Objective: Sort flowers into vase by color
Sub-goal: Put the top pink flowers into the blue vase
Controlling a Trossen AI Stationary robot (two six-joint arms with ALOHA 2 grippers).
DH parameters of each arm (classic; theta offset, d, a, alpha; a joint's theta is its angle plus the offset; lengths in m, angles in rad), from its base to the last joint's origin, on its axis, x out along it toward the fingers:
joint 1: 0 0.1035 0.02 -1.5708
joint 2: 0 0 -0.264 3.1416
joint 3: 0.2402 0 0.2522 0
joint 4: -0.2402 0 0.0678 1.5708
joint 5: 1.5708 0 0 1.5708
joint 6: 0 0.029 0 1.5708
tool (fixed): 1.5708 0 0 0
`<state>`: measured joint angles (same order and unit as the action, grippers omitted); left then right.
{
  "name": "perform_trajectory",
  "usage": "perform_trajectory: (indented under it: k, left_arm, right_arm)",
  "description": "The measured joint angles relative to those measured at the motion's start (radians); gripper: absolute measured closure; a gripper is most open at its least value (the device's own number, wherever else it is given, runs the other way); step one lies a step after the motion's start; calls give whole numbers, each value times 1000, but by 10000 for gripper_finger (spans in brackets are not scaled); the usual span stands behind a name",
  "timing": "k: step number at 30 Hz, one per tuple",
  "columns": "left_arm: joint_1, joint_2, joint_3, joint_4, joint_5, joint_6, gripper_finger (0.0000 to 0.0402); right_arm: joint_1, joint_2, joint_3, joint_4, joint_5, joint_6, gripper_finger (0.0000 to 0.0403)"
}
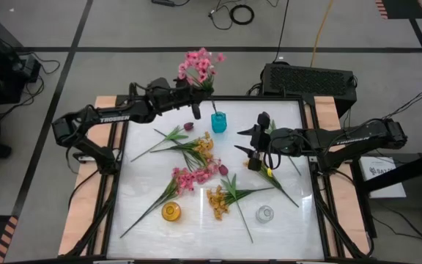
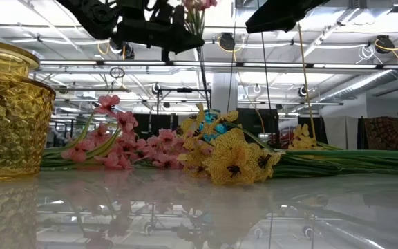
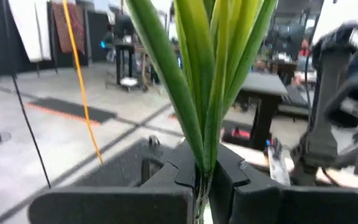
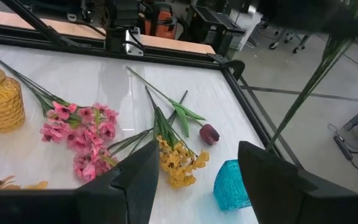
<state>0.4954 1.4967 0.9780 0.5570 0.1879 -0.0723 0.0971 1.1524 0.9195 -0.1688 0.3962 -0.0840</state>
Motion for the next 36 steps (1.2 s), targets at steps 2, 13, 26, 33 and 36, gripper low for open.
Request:
perform_trajectory:
  k: [2,13,26,33,36]
  left_arm:
    - [-1,19,-1,5,1,0,384]
    - [-4,85,0,65,1,-78,384]
    - [-2,118,0,64,47,-80,376]
    - [1,121,45,-34,48,-70,315]
    - [1,123,65,-84,48,-71,293]
  right_arm:
    - [0,0,0,0,0,-5,193]
    - [0,0,0,-3,0,-12,193]
    - [0,0,0,-5,0,-10,193]
    - [0,0,0,-5,0,-7,193]
    - [0,0,0,-5,0,3,193]
